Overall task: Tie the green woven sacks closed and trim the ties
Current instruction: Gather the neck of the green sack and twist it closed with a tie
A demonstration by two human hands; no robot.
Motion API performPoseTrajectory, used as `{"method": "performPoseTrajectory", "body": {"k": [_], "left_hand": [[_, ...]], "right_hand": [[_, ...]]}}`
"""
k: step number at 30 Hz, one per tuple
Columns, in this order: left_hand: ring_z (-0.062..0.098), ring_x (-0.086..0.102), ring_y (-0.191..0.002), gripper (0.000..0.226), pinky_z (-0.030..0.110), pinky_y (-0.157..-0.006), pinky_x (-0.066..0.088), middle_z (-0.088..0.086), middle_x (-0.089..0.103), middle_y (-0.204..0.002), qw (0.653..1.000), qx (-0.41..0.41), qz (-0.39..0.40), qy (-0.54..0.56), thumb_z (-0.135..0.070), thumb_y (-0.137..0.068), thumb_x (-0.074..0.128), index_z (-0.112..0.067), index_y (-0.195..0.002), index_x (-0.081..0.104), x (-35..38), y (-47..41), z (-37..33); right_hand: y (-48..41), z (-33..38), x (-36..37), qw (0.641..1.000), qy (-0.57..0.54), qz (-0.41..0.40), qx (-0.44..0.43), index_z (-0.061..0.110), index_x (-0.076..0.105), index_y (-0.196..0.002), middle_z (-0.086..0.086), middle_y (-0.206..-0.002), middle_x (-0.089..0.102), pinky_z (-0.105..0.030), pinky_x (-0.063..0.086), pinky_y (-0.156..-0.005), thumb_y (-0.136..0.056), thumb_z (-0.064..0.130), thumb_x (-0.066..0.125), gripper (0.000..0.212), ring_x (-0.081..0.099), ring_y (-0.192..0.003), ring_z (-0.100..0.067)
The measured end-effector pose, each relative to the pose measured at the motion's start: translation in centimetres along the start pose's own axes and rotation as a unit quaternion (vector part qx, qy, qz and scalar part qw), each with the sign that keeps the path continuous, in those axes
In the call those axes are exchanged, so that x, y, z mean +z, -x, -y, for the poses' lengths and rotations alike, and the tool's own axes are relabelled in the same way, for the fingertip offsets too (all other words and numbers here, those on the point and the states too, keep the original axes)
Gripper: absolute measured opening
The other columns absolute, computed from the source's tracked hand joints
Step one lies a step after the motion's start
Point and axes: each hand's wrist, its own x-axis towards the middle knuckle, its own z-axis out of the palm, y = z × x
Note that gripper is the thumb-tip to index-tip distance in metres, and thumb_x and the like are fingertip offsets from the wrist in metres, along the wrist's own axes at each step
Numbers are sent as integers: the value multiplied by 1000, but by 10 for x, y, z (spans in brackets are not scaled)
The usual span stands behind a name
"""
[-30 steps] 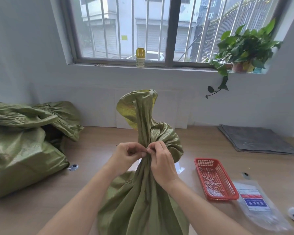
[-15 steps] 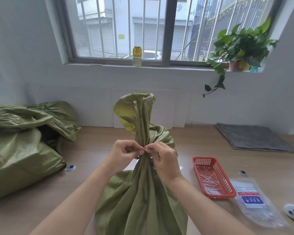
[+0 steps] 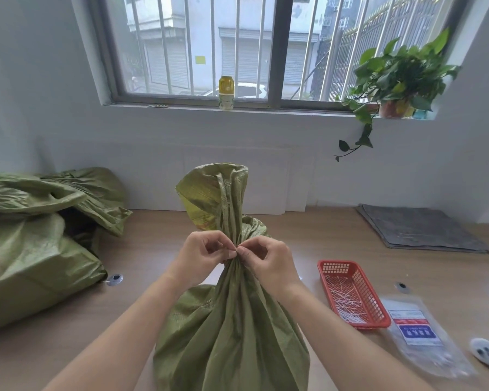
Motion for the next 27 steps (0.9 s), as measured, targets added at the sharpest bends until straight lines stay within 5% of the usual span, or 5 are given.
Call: {"method": "performPoseTrajectory", "body": {"k": [5, 14, 20, 24, 27], "left_hand": [[36, 67, -75, 21, 48, -76, 60, 8, 74, -74, 999, 25, -20, -40, -2, -84, 81, -22, -79, 80, 1, 0, -1], [13, 64, -88, 16, 30, -77, 55, -8, 64, -92, 974, 133, -104, -153, -19, -77, 89, -27, -88, 82, 17, 2, 2], [12, 64, -85, 12, 27, -73, 55, -11, 62, -91, 968, 139, -115, -174, -15, -80, 87, -23, -86, 79, 24, 3, -6], [8, 60, -82, 11, 14, -71, 45, -10, 60, -89, 964, 135, -100, -208, -17, -81, 83, -22, -84, 73, 22, 3, -9], [8, 58, -84, 13, 13, -69, 44, -7, 56, -91, 962, 141, -98, -215, -15, -82, 81, -23, -82, 71, 20, 4, -7]], "right_hand": [[-4, 4, -3, 997, -36, 42, 46, 20, 79, -88, 2, -82, 78, -42, 63, -82, -88, 27, 82, 7, 74, -80, -16], [-7, 16, 0, 994, -24, 15, 103, 22, 76, -79, 3, -79, 78, -48, 62, -84, -91, 23, 75, 11, 75, -83, -20], [-3, 35, -5, 994, 66, 2, 87, 18, 70, -85, 5, -81, 70, -37, 58, -80, -98, 21, 67, 13, 66, -83, -16], [-3, 39, -4, 994, 85, -8, 69, 12, 69, -91, 5, -105, 51, -11, 44, -73, -100, 18, 66, 12, 55, -90, -4], [-2, 43, -1, 993, 99, -32, 51, 11, 63, -91, 1, -110, 44, -15, 43, -78, -103, 15, 58, 14, 51, -91, -7]]}}
